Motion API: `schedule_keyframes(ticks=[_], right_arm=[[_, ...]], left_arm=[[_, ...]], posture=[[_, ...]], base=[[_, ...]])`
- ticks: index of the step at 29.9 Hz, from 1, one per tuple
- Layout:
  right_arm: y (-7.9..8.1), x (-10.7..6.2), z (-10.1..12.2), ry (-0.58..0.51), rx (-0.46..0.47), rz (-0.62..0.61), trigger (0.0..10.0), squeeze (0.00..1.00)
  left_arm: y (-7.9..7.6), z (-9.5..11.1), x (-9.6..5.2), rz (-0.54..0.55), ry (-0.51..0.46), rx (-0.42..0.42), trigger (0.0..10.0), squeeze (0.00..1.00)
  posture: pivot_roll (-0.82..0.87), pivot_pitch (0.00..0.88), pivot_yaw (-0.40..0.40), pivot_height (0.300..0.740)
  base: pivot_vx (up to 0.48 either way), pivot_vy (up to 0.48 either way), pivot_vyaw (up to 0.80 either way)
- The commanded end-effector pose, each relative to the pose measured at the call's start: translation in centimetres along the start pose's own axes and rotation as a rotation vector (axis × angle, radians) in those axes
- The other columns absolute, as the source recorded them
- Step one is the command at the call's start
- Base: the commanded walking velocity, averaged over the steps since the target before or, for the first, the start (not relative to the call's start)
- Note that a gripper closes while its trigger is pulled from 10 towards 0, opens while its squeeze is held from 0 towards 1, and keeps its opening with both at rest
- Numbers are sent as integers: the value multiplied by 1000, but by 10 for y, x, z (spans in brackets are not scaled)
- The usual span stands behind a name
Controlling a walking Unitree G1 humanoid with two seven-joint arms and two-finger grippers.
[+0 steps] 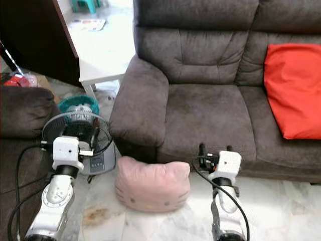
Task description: Move the pillow to the sofa from floor
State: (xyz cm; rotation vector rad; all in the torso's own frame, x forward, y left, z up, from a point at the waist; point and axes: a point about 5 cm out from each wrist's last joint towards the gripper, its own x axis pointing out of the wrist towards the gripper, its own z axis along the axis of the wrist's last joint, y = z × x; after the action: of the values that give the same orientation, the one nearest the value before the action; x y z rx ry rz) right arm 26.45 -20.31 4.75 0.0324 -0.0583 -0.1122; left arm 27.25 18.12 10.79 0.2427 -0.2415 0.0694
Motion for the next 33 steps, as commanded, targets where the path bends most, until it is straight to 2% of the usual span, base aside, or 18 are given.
schedule_keyframes(ticks=[1,6,11,15,18,22,25,28,33], right_arm=[[1,-2,9,-35,-2,16,10000,0],[3,-4,19,-69,-6,25,10000,0],[12,8,34,-96,0,50,10000,0],[12,11,39,-100,-17,70,10000,0],[11,12,40,-94,-33,89,10000,0],[12,12,40,-86,-37,92,10000,0],[13,15,42,-86,-15,60,10000,0],[21,15,41,-79,-15,88,10000,0],[21,16,41,-73,-10,69,10000,0]], left_arm=[[7,0,-3,18,14,7,10000,0],[7,2,-4,24,40,1,10000,0],[3,7,-3,8,41,-15,10000,0],[3,9,-6,-26,41,-5,10000,0],[4,10,-11,-68,52,7,10000,0],[5,9,-12,-63,61,7,10000,0],[6,11,-7,-50,60,2,10000,0],[3,13,-4,-57,57,0,10000,0],[4,14,-3,-57,59,-3,10000,0]], posture=[[123,101,-35,740],[117,111,-35,740],[128,111,-40,740],[121,110,-45,740],[123,111,-39,740],[122,112,-37,740],[121,111,-35,740],[125,107,-33,740],[126,106,-30,740]], base=[[0,0,0],[0,0,0],[0,0,0],[0,0,0],[0,0,0],[0,0,0],[0,0,0],[162,0,0],[259,0,0]])
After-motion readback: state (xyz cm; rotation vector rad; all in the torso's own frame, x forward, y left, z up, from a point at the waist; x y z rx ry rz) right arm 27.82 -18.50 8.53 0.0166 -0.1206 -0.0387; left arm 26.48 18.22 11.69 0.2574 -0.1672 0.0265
